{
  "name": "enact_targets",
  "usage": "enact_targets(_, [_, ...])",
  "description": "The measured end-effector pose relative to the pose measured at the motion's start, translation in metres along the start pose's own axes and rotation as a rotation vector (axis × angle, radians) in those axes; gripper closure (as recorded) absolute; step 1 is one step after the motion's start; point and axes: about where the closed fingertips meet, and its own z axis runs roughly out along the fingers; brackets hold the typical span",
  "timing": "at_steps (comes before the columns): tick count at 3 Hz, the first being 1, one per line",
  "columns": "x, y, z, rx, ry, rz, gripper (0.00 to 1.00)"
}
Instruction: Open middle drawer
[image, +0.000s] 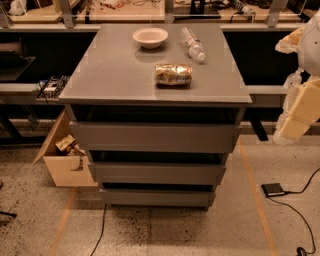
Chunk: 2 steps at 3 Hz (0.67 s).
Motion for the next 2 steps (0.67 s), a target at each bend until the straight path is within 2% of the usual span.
enact_targets(1, [0.000,0.001,0.001,0.000,-0.001,-0.002,0.00])
enact_targets(2, [-0.005,0.016,0.029,-0.014,-0.026,-0.036,0.00])
